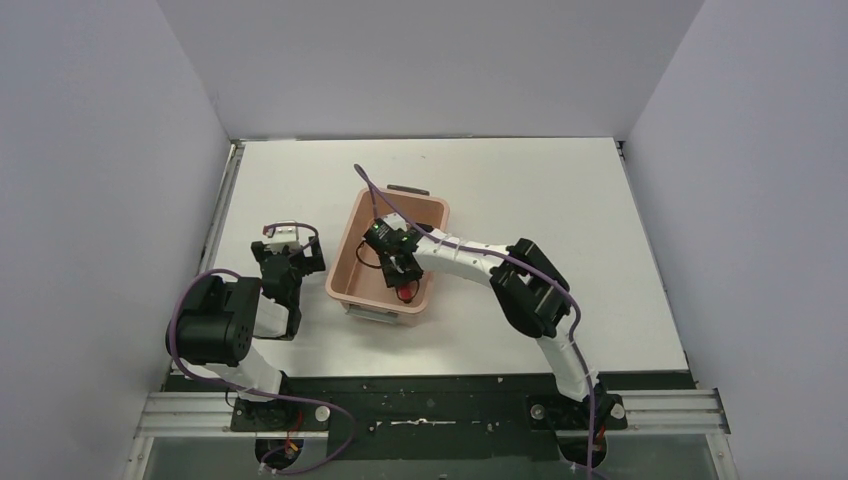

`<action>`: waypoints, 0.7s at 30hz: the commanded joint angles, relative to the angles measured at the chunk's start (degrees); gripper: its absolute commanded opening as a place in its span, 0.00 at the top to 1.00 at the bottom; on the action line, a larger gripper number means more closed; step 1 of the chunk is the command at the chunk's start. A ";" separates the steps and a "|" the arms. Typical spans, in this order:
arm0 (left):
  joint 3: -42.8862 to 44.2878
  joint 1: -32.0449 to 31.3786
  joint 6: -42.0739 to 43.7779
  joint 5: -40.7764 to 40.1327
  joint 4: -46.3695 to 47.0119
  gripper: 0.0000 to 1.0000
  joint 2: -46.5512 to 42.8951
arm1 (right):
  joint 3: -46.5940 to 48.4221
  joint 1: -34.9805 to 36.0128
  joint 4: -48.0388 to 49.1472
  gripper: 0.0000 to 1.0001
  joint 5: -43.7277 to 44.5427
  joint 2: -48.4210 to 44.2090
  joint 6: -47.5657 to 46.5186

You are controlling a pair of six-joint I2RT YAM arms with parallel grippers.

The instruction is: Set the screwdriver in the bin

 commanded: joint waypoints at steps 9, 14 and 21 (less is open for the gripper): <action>0.46 0.02 0.48 0.66 1.54 0.03 -0.53 | 5.63 0.42 0.29 0.30 6.27 -6.68 -2.15; 0.46 0.01 0.52 0.63 1.52 0.03 -0.56 | 7.72 0.65 2.30 0.00 4.39 -14.11 -7.98; 0.46 0.01 0.50 0.67 1.51 0.03 -0.55 | -0.48 -1.17 12.02 0.00 5.60 -29.14 -15.99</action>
